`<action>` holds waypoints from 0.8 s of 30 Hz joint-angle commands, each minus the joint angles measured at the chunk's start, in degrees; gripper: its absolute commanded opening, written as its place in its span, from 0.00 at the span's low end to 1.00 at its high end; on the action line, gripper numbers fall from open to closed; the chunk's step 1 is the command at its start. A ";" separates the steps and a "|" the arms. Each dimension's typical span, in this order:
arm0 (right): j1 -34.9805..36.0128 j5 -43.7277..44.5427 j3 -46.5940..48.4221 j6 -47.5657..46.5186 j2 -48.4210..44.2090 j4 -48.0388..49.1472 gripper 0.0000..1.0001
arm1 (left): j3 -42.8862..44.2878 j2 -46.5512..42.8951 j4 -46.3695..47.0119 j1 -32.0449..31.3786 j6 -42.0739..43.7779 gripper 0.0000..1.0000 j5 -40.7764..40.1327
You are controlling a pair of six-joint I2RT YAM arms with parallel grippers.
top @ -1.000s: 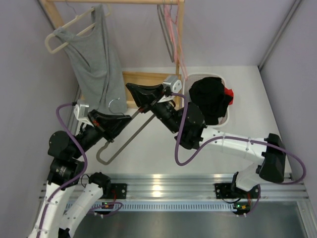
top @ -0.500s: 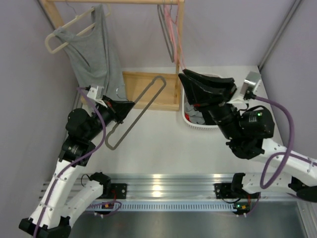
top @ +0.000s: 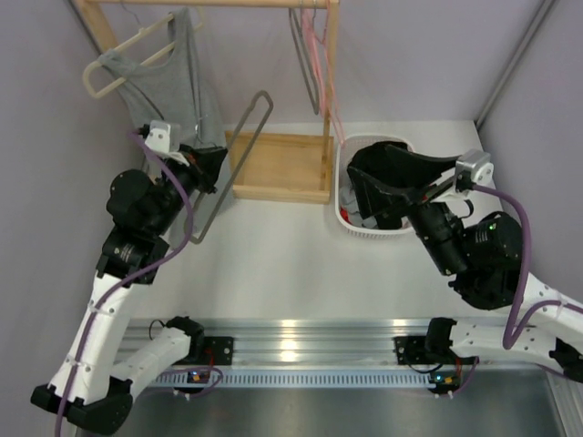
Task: Remove the tank top from the hanger
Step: Place the hanger at the clothesline.
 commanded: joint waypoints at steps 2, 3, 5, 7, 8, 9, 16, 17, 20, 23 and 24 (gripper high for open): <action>-0.53 4.64 -0.71 1.02 -3.60 -5.26 0.94 | 7.67 7.53 1.13 -0.14 4.95 0.00 -4.67; -0.53 4.82 -1.32 1.28 -3.96 -6.05 0.94 | 9.26 9.02 1.13 -0.14 5.47 0.00 -5.63; -0.45 4.73 -1.85 1.90 -5.01 -6.58 0.95 | 14.61 14.38 1.13 -0.14 5.92 0.00 -6.17; -0.53 4.73 -2.11 2.42 -5.80 -7.81 0.95 | 18.74 19.73 1.05 -0.14 5.74 0.00 -6.26; -0.53 4.73 -2.03 2.60 -6.07 -8.42 0.95 | 22.68 21.50 1.13 -0.14 5.39 0.00 -6.08; -0.53 4.73 -1.85 2.69 -6.59 -8.86 0.95 | 24.98 23.17 1.13 -0.14 4.96 0.00 -6.00; -0.53 4.82 -1.15 3.39 -9.06 -12.29 0.96 | 45.99 42.51 1.22 -0.14 5.92 0.00 -4.94; -0.53 4.82 -1.15 3.48 -9.32 -12.99 0.96 | 48.18 44.35 1.13 -0.14 6.27 0.00 -4.85; -0.45 5.17 -1.24 3.30 -10.29 -13.96 0.96 | 56.27 50.77 1.13 -0.14 5.92 0.00 -4.94; -0.53 5.61 -1.50 3.22 -11.43 -14.75 0.96 | 63.22 56.14 1.22 -0.14 4.87 0.00 -4.50; -0.53 5.87 -1.59 3.04 -12.04 -14.93 0.96 | 64.54 58.24 1.13 -0.14 4.60 0.00 -4.59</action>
